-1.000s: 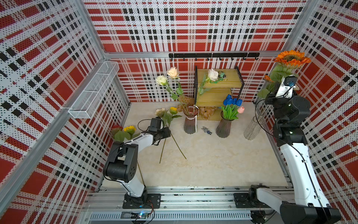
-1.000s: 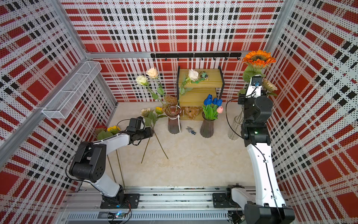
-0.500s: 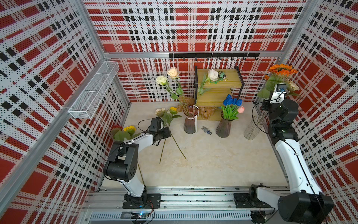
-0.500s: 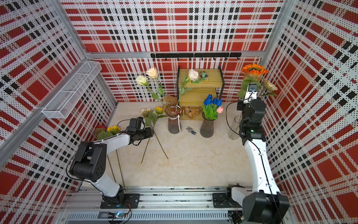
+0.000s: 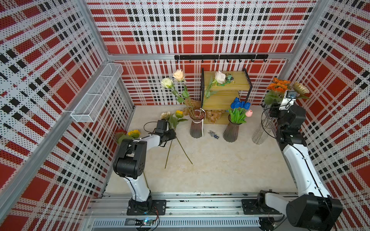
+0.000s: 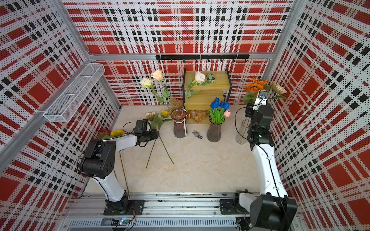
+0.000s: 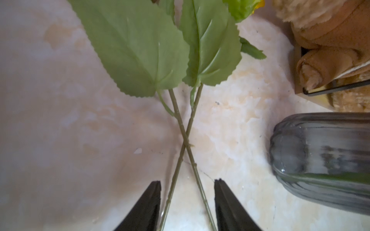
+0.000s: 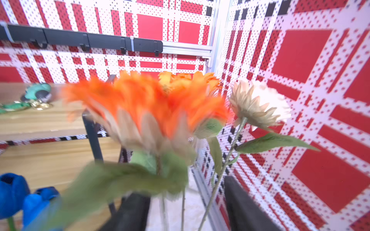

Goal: Arrange the flowers in different vases according to their variety
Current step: Insert the flower into the vase.

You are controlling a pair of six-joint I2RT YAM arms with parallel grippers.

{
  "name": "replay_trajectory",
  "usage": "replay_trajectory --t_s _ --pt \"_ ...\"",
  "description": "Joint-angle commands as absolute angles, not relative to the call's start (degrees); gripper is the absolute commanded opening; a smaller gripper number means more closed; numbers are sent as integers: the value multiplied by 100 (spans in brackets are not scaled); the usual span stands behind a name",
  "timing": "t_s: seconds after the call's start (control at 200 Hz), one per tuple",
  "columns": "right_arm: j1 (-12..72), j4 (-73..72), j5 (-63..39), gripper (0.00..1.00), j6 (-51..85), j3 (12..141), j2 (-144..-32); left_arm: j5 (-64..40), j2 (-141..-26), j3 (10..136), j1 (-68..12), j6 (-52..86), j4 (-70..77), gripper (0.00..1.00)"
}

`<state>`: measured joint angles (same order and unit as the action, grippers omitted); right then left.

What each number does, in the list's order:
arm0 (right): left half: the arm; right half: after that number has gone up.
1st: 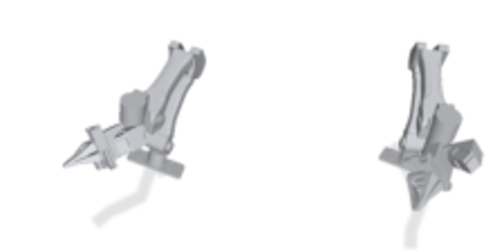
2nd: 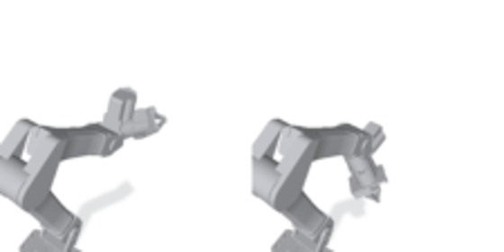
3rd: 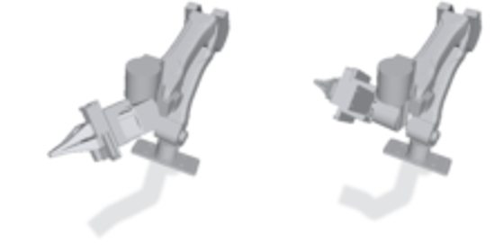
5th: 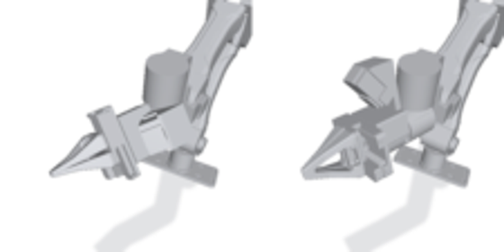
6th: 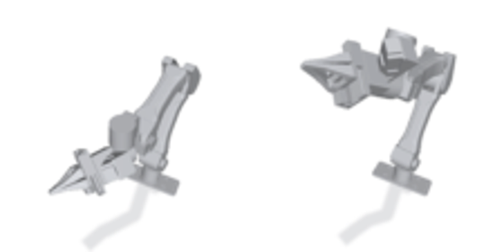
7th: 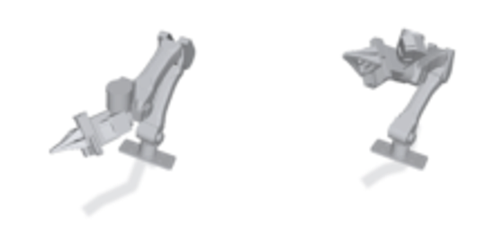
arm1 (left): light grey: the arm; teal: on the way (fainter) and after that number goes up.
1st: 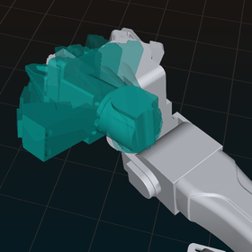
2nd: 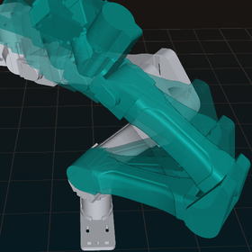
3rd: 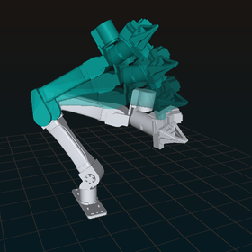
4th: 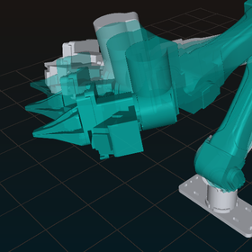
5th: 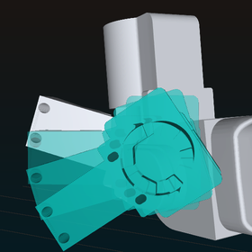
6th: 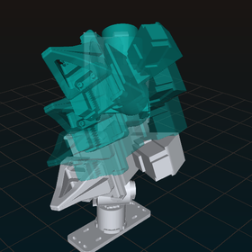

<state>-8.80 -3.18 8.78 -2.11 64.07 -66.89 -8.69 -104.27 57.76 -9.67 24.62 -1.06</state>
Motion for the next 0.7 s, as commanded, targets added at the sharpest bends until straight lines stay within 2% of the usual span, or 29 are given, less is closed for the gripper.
replay_trajectory --t_s 0.0,0.692 --pt "-907 -319 917 76 -137 6481 -6446 -866 -10611 5998 -931 2478 167 47" --pt "-913 205 868 81 -235 6987 -6101 -979 -11175 5942 -789 2698 1046 31"
